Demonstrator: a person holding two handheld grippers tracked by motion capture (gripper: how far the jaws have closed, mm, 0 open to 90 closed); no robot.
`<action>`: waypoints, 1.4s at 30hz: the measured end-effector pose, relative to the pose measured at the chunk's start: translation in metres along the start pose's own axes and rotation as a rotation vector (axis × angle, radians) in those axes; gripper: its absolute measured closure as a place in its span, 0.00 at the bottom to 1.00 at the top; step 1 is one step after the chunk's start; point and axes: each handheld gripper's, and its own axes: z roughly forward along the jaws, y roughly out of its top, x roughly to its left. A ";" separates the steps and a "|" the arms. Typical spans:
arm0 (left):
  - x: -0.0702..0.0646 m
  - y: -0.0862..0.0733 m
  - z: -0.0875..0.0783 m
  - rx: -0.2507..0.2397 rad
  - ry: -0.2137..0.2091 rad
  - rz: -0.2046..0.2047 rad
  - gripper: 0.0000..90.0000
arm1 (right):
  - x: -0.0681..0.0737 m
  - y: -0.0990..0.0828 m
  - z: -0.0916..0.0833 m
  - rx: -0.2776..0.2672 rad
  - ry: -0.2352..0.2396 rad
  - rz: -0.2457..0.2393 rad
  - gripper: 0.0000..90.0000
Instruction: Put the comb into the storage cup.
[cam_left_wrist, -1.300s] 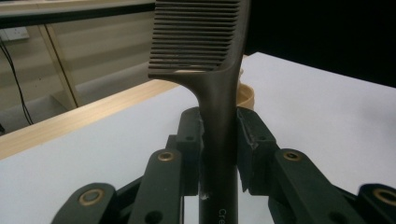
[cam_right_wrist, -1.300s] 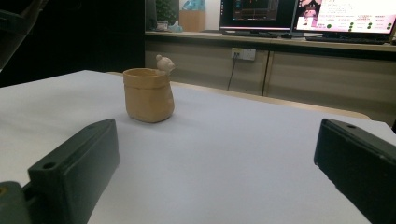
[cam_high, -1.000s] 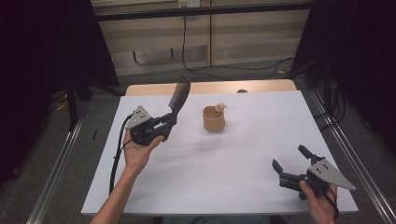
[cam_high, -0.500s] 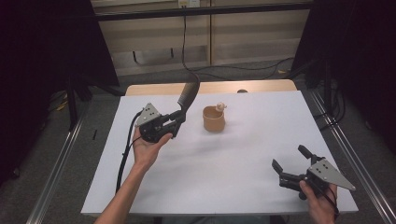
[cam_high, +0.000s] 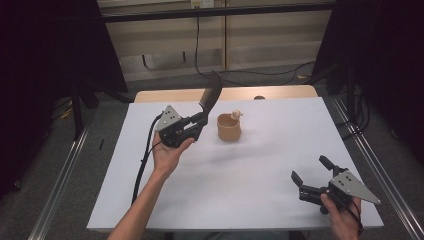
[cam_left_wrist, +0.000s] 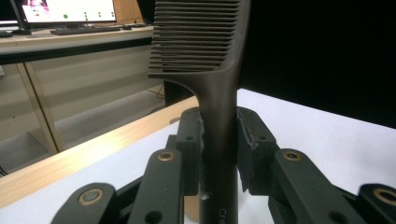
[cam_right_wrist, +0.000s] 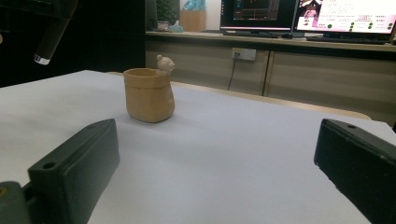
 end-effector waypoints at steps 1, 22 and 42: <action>0.000 0.000 0.001 0.002 0.001 0.002 0.81 | 0.000 0.000 0.000 0.000 0.000 -0.001 0.00; -0.015 0.014 0.043 -0.033 -0.034 -0.014 0.81 | 0.000 0.000 0.000 -0.005 0.003 -0.002 0.00; -0.011 0.016 0.075 -0.035 -0.015 -0.021 0.81 | 0.000 0.000 -0.001 -0.005 0.009 0.004 0.00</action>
